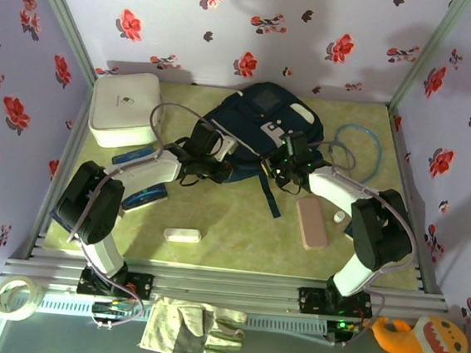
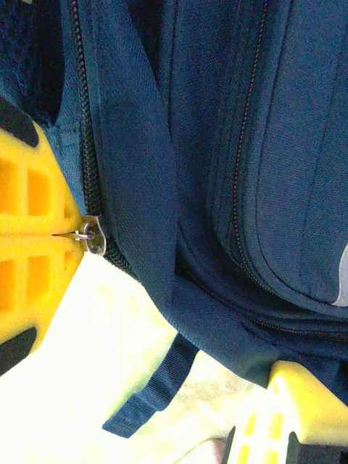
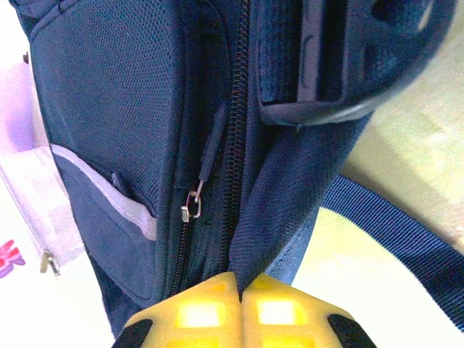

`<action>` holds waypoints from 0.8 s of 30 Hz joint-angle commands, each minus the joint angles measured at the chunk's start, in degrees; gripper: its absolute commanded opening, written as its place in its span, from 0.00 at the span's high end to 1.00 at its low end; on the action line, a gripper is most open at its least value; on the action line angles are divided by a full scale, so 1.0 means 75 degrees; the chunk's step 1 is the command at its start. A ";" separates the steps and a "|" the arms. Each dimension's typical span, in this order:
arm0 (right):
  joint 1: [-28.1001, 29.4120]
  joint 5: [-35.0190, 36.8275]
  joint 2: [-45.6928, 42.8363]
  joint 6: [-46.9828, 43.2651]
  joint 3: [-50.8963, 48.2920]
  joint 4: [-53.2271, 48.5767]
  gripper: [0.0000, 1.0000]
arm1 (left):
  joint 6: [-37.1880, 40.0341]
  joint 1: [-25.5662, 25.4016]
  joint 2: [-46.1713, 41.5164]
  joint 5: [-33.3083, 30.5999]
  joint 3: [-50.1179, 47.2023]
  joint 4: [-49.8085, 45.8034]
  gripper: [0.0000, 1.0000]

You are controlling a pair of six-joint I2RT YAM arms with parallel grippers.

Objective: Pack the student bag
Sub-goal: Unzip the student bag at the top-center of the table.

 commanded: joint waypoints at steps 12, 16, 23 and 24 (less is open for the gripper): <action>-0.0789 0.0940 0.0424 -0.1646 0.0925 -0.0966 1.00 | 0.0448 0.0959 -0.0850 -0.0028 -0.0531 -0.0362 1.00; -0.0854 0.0654 0.0796 -0.2109 0.1373 -0.1004 1.00 | 0.0403 0.0932 -0.0770 0.0210 -0.0373 -0.0366 1.00; -0.0957 0.0213 0.1831 -0.2954 0.2613 -0.1112 1.00 | 0.0298 0.0348 -0.0791 0.0517 -0.0286 -0.0384 1.00; -0.0981 0.0184 0.1936 -0.3042 0.2777 -0.1190 1.00 | 0.0285 0.0232 -0.0782 0.0549 -0.0288 -0.0369 1.00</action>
